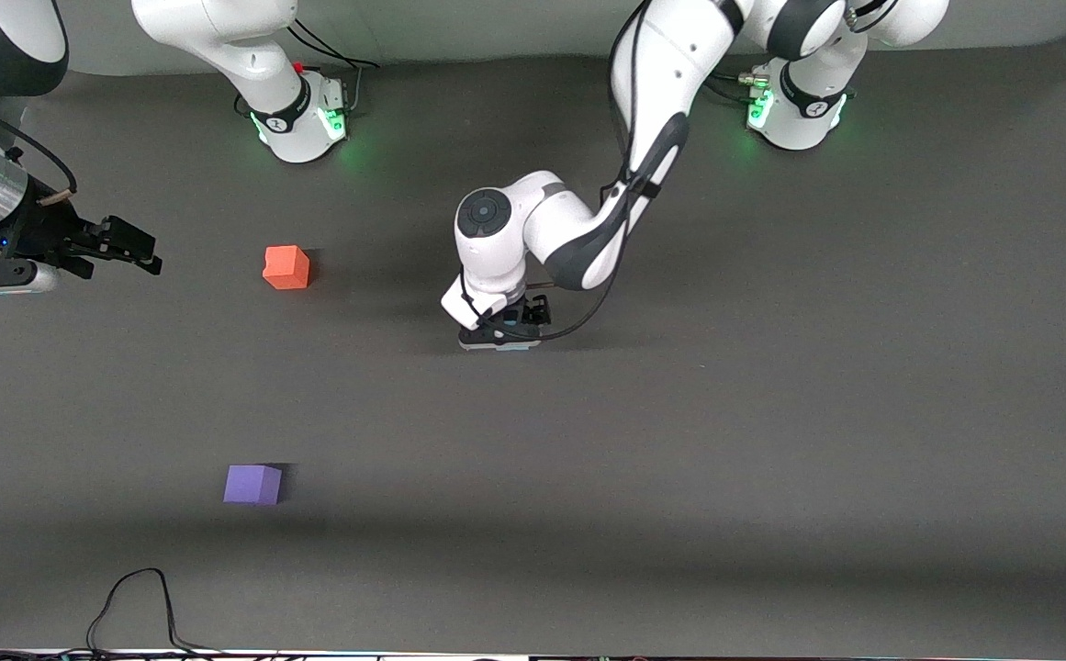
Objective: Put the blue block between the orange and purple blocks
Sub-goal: 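Carry the blue cube with the left gripper to the table's middle, then release the blue cube and raise the left gripper away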
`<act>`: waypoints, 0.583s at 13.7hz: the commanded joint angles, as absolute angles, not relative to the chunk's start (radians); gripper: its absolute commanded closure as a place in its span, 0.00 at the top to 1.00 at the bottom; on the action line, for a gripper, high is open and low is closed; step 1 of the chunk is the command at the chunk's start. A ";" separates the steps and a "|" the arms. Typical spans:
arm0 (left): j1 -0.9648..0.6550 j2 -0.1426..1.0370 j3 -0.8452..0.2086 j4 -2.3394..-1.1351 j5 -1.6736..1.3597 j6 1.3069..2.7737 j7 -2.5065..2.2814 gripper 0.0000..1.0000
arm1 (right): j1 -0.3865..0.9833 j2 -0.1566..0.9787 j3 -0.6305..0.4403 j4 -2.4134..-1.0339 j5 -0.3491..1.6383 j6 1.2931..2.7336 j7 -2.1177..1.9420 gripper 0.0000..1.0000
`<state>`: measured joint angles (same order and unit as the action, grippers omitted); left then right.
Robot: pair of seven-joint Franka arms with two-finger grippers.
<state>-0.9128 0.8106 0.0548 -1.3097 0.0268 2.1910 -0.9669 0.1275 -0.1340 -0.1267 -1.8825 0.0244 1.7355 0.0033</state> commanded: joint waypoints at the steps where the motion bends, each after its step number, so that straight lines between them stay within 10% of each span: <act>1: -0.810 0.660 0.048 -1.345 0.025 2.106 -0.951 1.00 | 0.140 -0.163 -0.130 -1.899 0.021 1.744 0.000 1.00; 8: -0.372 0.442 0.049 -1.511 -0.072 1.959 -0.406 1.00 | 0.251 -0.129 -0.114 -1.887 0.025 1.769 0.125 1.00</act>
